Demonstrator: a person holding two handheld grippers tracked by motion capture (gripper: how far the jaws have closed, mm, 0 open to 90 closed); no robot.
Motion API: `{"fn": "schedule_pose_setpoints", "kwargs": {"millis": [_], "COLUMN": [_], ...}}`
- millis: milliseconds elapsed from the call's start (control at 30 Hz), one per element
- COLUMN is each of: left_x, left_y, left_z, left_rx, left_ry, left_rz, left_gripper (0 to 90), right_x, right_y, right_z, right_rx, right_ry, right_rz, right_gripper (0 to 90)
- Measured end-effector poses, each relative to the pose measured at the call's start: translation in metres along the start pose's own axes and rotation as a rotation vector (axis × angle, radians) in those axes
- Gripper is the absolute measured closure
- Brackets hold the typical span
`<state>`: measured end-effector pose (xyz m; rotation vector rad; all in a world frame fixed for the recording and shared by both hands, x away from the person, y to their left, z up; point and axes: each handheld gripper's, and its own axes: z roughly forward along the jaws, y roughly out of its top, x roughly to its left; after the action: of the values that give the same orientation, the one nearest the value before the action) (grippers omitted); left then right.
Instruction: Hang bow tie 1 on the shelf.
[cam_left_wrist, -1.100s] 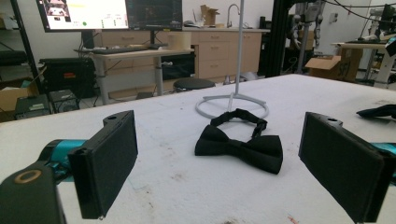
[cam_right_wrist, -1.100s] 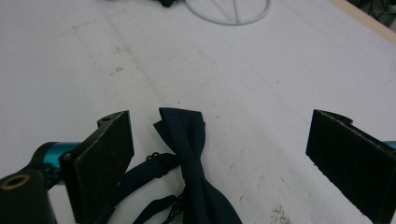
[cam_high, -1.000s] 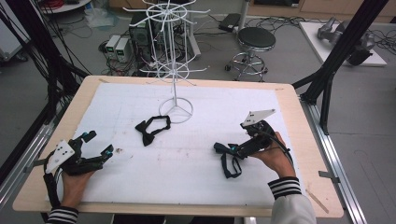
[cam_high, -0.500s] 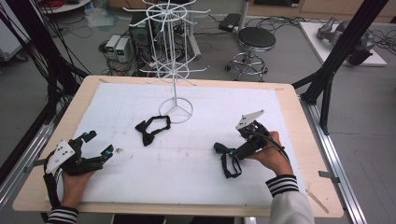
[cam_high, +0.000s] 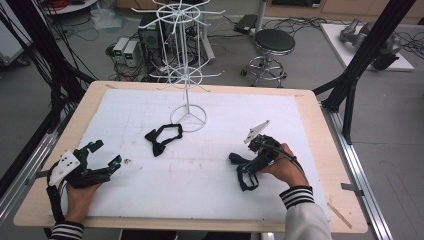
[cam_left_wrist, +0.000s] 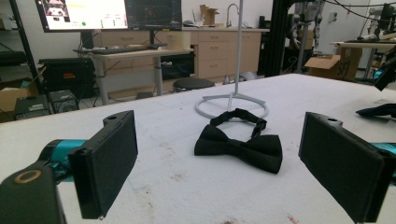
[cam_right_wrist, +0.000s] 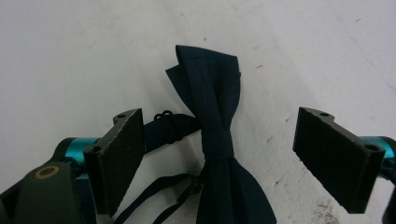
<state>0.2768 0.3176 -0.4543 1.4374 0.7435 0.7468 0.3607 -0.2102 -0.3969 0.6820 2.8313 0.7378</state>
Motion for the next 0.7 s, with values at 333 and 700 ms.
{"fn": "schedule_pose_setpoints", "kwargs": {"millis": [333,700], "left_x": [0.000,0.000], "left_y": [0.000,0.000], "left_z": [0.000,0.000], "left_rx": [0.000,0.000], "left_ry": [0.000,-0.001], "left_rz": [0.000,0.000], "left_gripper": [12.1,12.1], "right_x": [0.001,0.000], "right_y": [0.001,0.001], "right_z": [0.010,0.013], "right_rx": [0.086,0.130], "right_ry": [0.018,0.019], "right_rz": [-0.028,-0.060], "right_gripper": [28.3,45.2]}}
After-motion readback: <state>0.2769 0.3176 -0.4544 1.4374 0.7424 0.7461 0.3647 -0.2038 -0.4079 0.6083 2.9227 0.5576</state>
